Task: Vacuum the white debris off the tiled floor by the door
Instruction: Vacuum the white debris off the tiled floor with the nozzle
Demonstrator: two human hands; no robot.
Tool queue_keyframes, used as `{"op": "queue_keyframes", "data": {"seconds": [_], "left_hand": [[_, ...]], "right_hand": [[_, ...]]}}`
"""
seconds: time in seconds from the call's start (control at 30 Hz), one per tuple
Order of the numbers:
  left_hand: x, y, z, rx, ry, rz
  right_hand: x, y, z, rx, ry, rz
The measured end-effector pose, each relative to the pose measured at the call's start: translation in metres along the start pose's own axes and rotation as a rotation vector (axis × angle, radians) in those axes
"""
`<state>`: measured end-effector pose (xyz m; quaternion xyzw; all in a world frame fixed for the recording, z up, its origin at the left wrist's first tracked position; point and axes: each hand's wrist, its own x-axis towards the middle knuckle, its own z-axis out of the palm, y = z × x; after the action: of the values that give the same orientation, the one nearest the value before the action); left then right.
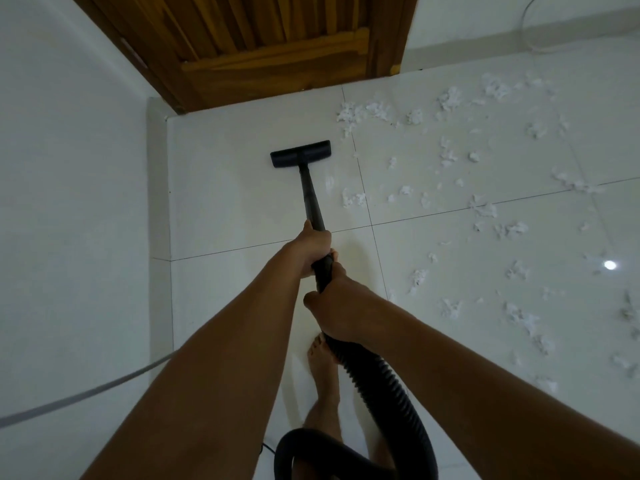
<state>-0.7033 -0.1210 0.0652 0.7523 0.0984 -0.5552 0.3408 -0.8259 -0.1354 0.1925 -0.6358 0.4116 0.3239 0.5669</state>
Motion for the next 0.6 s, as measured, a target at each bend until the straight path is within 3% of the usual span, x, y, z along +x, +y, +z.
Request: {"op": "queue_keyframes", "data": {"seconds": [0.33,0.6], "left_hand": [[-0.054,-0.046,0.038,0.013,-0.037,-0.022],[-0.048,-0.059,0.046,0.046,-0.019,-0.026]], "right_hand": [[-0.049,0.050,0.018,0.118,-0.058,0.070],[-0.039,0.071,0.024,0.117,-0.076,0.082]]}}
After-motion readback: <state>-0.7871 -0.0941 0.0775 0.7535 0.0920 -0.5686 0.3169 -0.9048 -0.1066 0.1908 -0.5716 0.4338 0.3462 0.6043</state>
